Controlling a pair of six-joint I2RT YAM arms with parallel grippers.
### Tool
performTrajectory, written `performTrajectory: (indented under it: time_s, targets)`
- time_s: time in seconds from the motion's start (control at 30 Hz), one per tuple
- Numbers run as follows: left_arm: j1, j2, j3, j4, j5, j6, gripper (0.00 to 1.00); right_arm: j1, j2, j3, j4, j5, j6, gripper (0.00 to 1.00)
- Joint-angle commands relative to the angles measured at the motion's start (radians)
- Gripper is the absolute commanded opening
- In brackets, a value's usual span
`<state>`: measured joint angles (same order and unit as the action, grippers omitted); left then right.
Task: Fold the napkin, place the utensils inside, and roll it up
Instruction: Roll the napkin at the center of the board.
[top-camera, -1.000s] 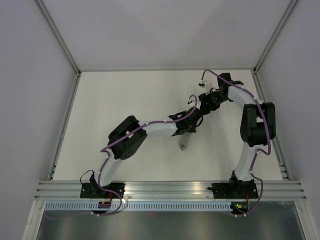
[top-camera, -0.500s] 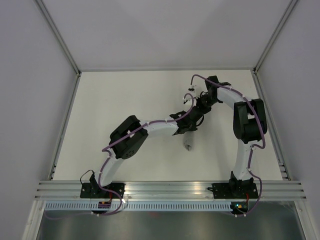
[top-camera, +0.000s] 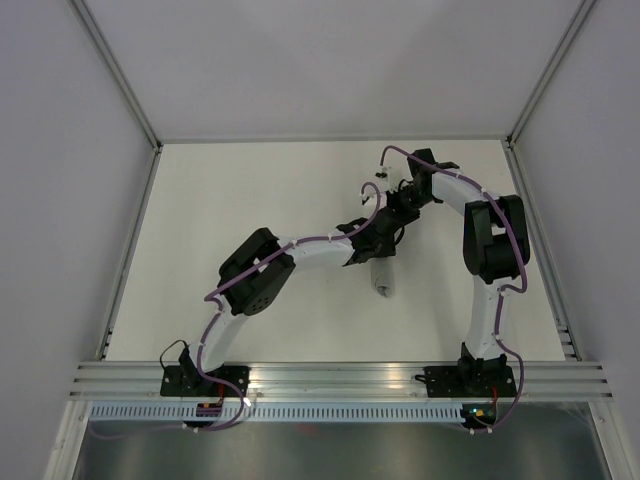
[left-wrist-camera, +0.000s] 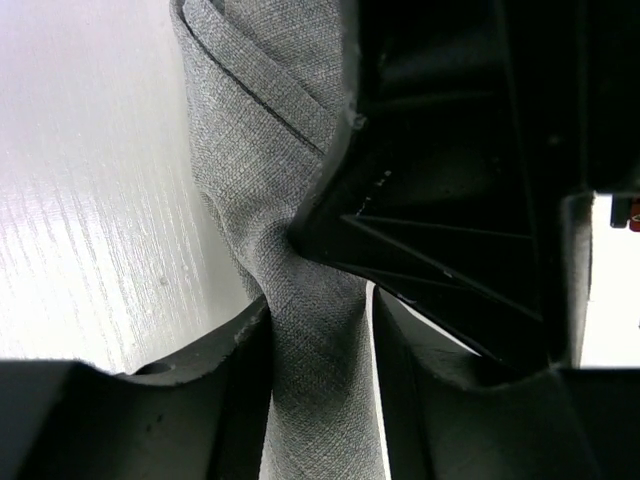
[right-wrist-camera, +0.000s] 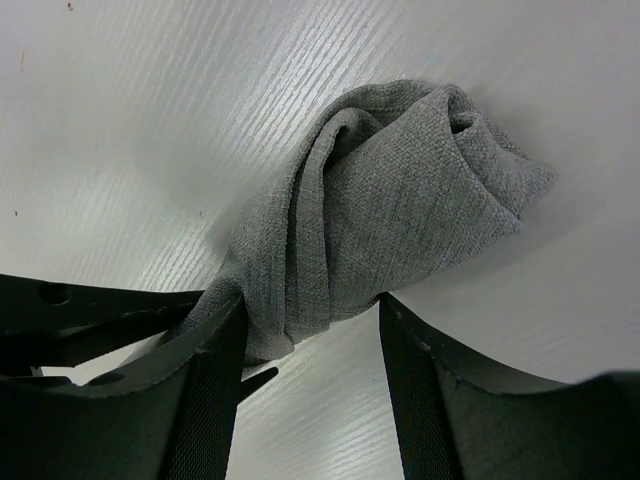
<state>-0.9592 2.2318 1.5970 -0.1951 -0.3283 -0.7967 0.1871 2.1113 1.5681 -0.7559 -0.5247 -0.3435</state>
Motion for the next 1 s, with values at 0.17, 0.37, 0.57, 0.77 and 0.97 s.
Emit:
performTrajectory:
  time_s: [0.17, 0.37, 0.57, 0.77, 0.97]
  targets:
    - [0.016, 0.077, -0.100, -0.171, 0.101, -0.012, 0.55, 0.018, 0.044, 0.009, 0.110, 0.071, 0.020, 0.60]
    - [0.020, 0.048, -0.106, -0.170, 0.081, 0.016, 0.57, 0.018, 0.036, 0.006, 0.115, 0.069, 0.018, 0.60]
    - [0.027, 0.022, -0.129, -0.168, 0.078, 0.017, 0.60, 0.018, 0.029, 0.004, 0.115, 0.065, 0.018, 0.60]
    - [0.033, -0.018, -0.173, -0.159, 0.075, 0.010, 0.64, 0.018, 0.010, 0.006, 0.115, 0.060, 0.020, 0.60]
    - [0.034, -0.041, -0.190, -0.150, 0.078, 0.047, 0.64, 0.018, 0.018, 0.000, 0.122, 0.066, 0.015, 0.60]
